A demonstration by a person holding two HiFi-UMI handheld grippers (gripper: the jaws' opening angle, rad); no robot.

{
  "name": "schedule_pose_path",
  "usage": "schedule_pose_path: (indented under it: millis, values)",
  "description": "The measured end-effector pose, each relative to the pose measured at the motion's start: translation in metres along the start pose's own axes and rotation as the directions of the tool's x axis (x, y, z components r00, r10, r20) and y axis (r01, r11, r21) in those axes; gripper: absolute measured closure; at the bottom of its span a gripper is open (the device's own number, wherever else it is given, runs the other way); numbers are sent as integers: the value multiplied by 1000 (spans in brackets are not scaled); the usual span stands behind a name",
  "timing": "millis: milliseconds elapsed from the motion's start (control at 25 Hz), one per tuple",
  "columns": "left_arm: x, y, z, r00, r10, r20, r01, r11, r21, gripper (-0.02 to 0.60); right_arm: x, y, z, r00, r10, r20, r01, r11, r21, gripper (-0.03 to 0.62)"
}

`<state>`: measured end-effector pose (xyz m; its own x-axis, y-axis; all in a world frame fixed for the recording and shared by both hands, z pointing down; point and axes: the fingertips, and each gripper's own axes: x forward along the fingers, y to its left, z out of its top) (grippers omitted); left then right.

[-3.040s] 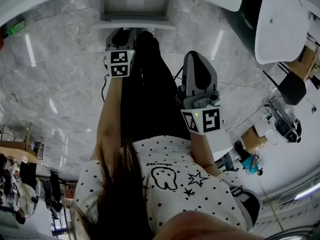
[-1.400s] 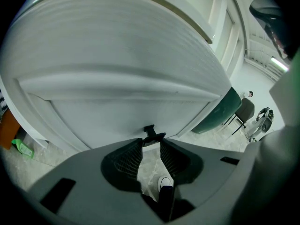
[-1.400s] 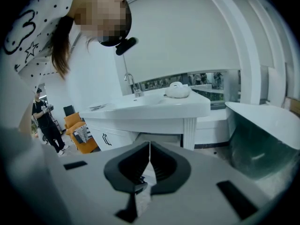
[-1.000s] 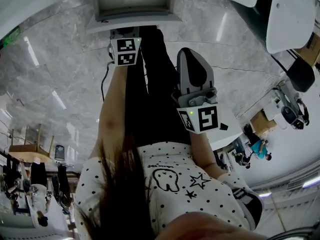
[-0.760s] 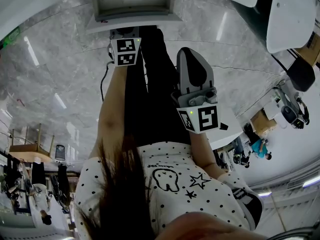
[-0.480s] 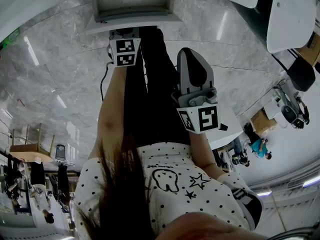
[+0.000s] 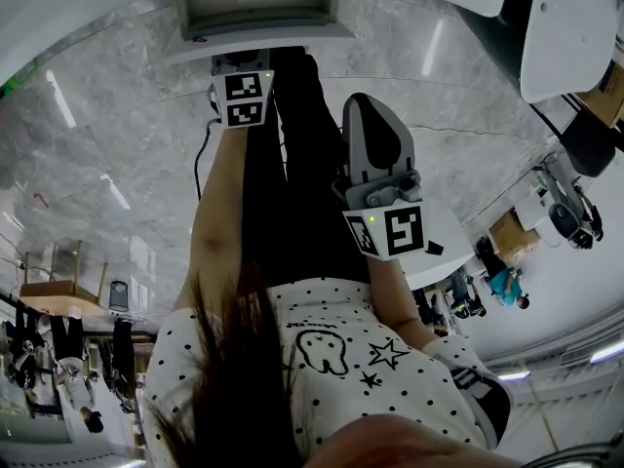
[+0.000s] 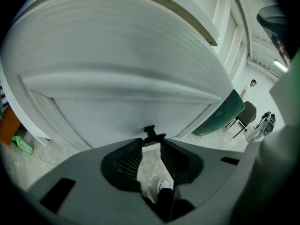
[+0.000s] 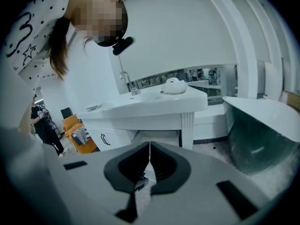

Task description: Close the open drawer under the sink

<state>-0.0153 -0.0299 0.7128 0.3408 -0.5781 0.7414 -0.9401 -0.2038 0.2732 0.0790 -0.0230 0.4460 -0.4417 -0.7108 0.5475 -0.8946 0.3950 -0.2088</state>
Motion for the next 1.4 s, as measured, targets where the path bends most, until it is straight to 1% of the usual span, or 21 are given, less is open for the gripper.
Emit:
schedule_pose_path:
  millis: [480,760,1400]
  values:
    - [1,0,2,1000,10,0,-10,1000,-10,465,0,-1,1,1000,-3,0,3,1000,7,579]
    - [-1,-1,10,1000,14,0,-14,1000,-15,463,-1,-1,6,1000,-3,4,3,1000,19,579]
    - [4,8,16,1000,26,18,-25,999,-21,463,1,-2,-4,1000,-13,-6,13,999,29,579]
